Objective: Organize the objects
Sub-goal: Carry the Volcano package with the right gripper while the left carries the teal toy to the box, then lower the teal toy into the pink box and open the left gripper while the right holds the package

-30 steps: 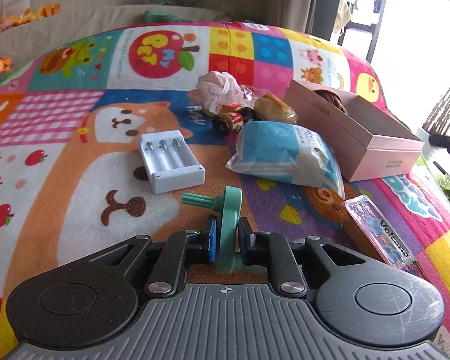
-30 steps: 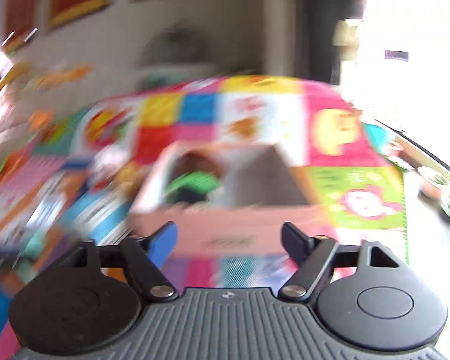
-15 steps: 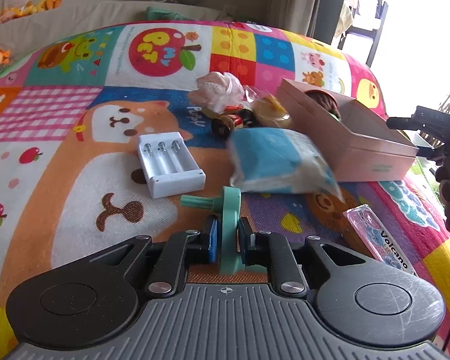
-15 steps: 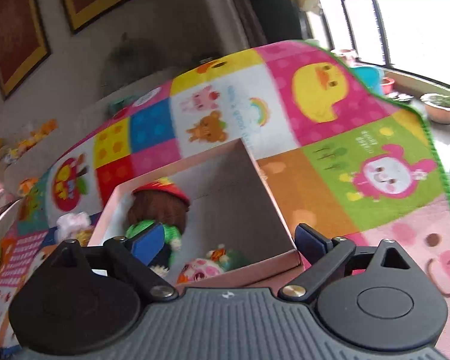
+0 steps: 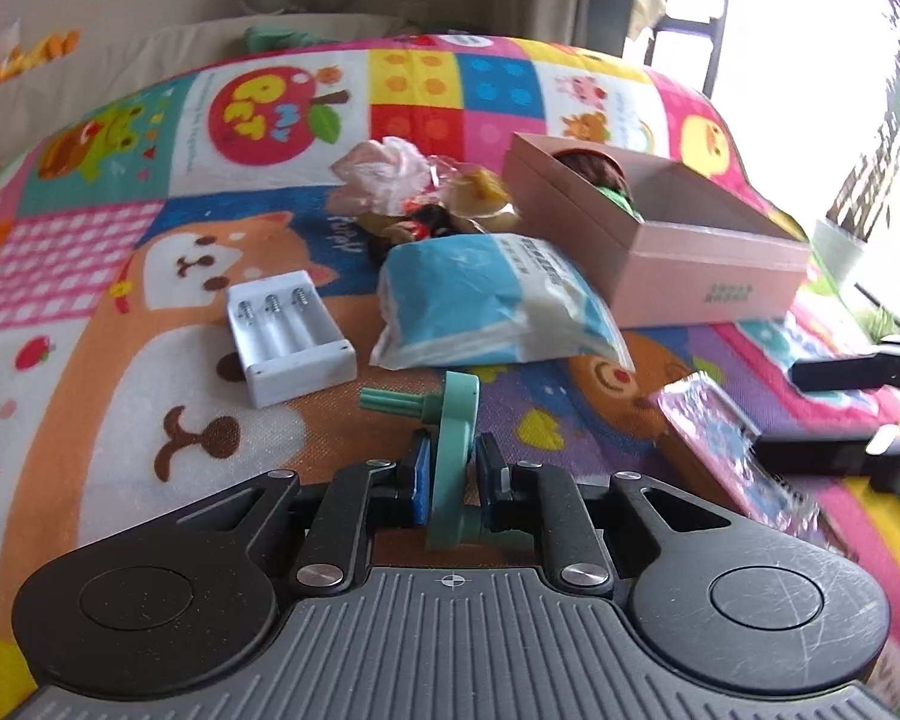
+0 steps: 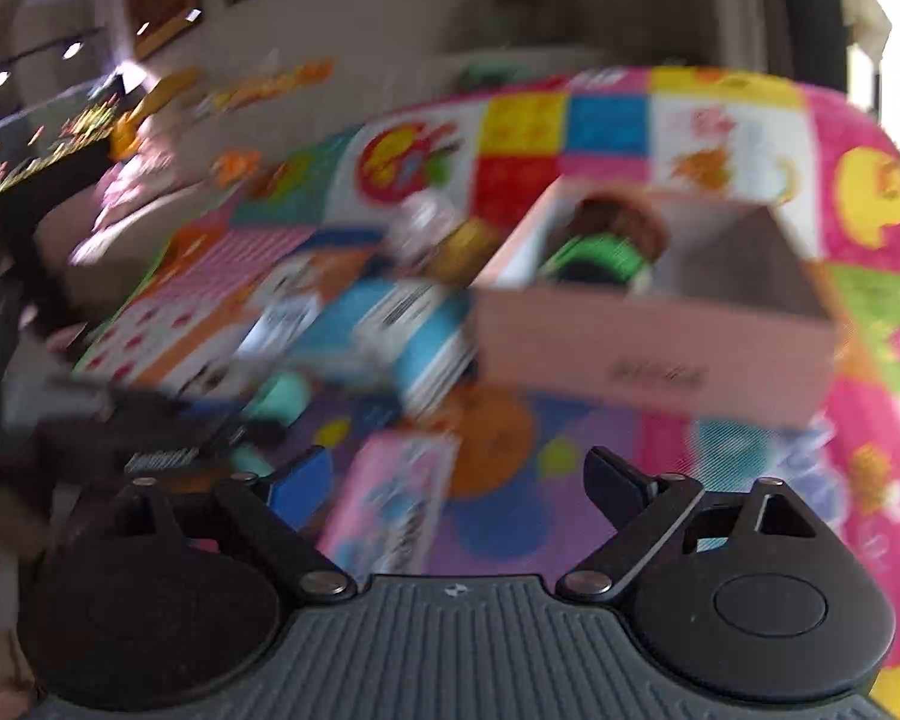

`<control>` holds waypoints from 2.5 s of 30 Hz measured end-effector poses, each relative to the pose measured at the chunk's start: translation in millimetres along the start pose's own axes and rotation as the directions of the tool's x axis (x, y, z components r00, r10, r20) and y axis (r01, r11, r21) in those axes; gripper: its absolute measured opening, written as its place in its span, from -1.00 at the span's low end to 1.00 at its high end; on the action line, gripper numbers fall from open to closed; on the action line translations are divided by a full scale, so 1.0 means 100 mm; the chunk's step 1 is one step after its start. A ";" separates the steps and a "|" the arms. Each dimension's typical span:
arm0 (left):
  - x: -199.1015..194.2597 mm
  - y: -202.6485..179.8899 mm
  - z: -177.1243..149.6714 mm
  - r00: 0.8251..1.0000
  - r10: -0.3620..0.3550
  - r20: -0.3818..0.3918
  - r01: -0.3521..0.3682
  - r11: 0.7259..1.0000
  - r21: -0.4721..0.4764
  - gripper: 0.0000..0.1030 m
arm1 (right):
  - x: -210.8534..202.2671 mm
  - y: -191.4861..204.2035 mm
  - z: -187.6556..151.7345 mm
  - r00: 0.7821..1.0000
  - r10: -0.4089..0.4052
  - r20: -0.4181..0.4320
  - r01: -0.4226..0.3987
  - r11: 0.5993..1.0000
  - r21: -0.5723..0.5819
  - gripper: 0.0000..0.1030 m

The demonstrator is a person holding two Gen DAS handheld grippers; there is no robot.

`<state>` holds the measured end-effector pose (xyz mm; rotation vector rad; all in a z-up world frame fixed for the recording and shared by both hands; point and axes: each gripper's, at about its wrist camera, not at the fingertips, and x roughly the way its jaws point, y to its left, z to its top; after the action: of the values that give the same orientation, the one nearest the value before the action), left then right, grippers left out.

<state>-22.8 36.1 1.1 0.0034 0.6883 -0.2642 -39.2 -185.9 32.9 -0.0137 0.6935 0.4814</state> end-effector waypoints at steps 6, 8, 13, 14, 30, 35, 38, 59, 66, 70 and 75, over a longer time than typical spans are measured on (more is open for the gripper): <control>-0.03 -0.05 -0.03 1.000 0.003 -0.002 -0.003 1.000 0.022 -0.65 | 0.15 0.06 -0.07 0.997 -0.044 -0.060 0.044 0.999 -0.001 0.50; -0.04 -0.06 -0.05 1.000 0.010 0.005 -0.010 1.000 0.025 -0.65 | 0.11 0.05 -0.05 0.995 -0.097 -0.037 0.096 0.995 -0.022 0.49; -0.04 -0.07 -0.06 1.000 0.019 0.018 -0.020 0.999 0.032 -0.65 | 0.08 0.05 -0.08 0.998 -0.049 -0.046 0.047 0.998 -0.041 0.45; -0.04 -0.05 -0.06 1.000 0.015 0.018 -0.015 1.000 0.023 -0.65 | 0.10 0.07 -0.09 0.997 -0.054 -0.052 0.051 0.998 -0.043 0.32; -0.33 -0.52 0.70 0.971 -0.230 0.060 0.227 0.973 0.051 -0.74 | -0.72 -0.40 -0.01 0.980 -0.118 0.160 0.115 0.993 0.026 -0.15; 0.04 -0.95 1.56 0.945 -0.296 0.142 0.288 0.955 0.075 -0.71 | -1.01 -0.69 0.01 0.943 -0.197 0.270 0.175 0.979 0.103 -0.15; 0.55 -1.15 1.79 0.962 -0.265 0.072 0.260 0.963 0.071 -0.67 | -1.04 -0.83 -0.01 0.931 -0.234 0.281 0.199 0.969 0.149 -0.15; 0.16 -0.44 0.54 0.975 -0.216 -0.054 0.213 0.975 -0.058 -0.67 | -0.65 -1.32 0.00 0.950 -0.311 0.006 0.307 0.941 0.143 0.48; 0.10 -0.58 0.38 0.961 -0.258 -0.097 0.259 0.966 -0.005 -0.67 | -0.28 -1.42 -0.15 0.944 -0.303 -0.130 0.325 0.919 0.224 0.08; 0.06 -0.50 0.36 0.964 -0.252 -0.085 0.250 0.968 -0.030 -0.67 | -0.24 -1.31 -0.14 0.936 -0.315 -0.158 0.341 0.923 0.178 -0.14; 0.07 -0.32 0.30 0.970 -0.226 -0.089 0.219 0.973 -0.074 -0.67 | -0.48 -1.14 0.05 0.971 -0.206 -0.124 0.230 0.948 0.222 -0.14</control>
<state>-6.9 0.5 22.7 -0.1239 0.7945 -0.4598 -19.1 -307.2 49.5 0.1082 0.8327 0.1840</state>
